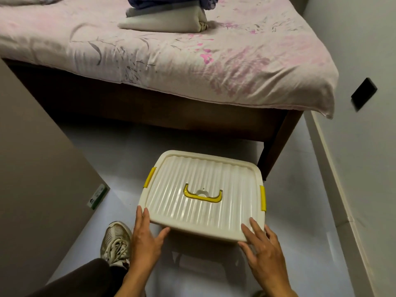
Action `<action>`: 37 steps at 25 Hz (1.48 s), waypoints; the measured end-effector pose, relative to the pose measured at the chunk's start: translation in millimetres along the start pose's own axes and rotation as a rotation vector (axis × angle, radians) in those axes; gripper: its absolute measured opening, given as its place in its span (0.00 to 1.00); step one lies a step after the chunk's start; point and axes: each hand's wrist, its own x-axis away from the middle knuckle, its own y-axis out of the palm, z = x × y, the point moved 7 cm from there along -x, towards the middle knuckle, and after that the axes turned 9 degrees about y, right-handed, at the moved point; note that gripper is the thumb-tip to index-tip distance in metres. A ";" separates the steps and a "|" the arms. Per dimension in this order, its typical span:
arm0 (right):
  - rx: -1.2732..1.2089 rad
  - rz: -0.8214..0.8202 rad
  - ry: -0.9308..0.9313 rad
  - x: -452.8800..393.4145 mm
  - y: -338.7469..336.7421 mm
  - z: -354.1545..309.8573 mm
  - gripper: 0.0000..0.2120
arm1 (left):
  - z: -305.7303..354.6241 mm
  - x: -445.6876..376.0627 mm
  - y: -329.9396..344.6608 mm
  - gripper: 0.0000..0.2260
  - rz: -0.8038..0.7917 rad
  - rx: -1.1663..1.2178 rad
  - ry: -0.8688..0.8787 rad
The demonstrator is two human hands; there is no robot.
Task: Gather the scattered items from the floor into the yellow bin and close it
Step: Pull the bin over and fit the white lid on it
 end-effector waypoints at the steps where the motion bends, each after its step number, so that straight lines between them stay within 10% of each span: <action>1: -0.076 -0.002 0.074 -10.8 1.3 2.7 0.30 | 1.2 -15.8 -1.2 0.46 0.002 0.042 -0.021; 5: -0.440 -0.024 0.460 -68.6 12.7 20.3 0.42 | 12.7 -81.0 4.4 0.48 0.036 0.188 -0.049; 16: -0.931 0.100 0.463 -278.4 65.5 -0.5 0.34 | 63.1 -321.7 72.4 0.33 0.077 0.514 -0.032; 22: -0.842 0.111 0.441 -319.9 79.8 11.7 0.37 | 72.6 -347.6 84.1 0.41 -0.002 0.466 0.075; 26: -0.873 0.142 0.888 -303.9 98.4 25.6 0.43 | 75.2 -329.8 94.1 0.51 -0.162 0.024 0.097; 32: -0.075 0.141 0.202 -258.7 97.3 -52.2 0.42 | 96.2 -274.4 127.2 0.50 -0.189 -0.455 0.481; 37: 0.117 -0.096 0.207 -268.1 106.8 -49.6 0.45 | 96.4 -271.7 134.5 0.51 -0.262 -0.494 0.447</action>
